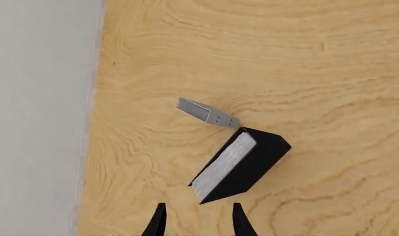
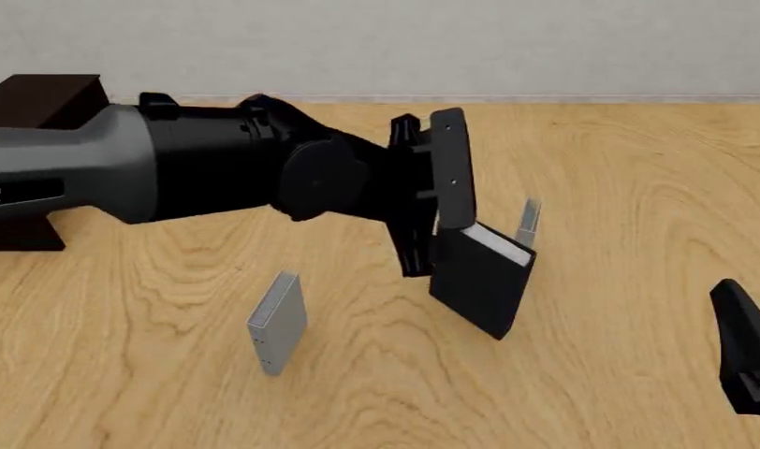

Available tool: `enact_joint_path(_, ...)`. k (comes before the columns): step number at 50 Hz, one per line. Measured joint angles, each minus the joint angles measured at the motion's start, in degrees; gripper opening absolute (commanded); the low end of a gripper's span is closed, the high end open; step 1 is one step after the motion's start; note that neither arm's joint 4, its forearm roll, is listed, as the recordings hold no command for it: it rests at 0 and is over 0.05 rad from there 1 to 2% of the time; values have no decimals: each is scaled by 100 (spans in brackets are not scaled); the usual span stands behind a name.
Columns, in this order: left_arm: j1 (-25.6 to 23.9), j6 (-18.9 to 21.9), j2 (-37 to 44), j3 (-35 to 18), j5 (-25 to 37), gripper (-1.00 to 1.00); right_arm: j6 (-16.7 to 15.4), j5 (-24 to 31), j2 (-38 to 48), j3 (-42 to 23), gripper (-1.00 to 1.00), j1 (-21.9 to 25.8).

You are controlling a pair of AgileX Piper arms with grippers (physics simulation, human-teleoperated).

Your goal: Pick up the book in the middle and place it on the cabinet shelf.

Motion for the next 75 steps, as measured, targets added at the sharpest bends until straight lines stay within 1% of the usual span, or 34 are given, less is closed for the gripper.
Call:
enact_joint_path(38, 54, 344, 875, -1305, 1077, 100, 0, 0, -1, 0, 100, 0)
enact_joint_path(58, -173, 368, 1050, -1512, 1346, 100, 0, 0, -1, 0, 100, 0)
enact_joint_path(75, -317, 403, 1279, -1839, 1575, 100, 1, 0, 0, 0, 100, 0)
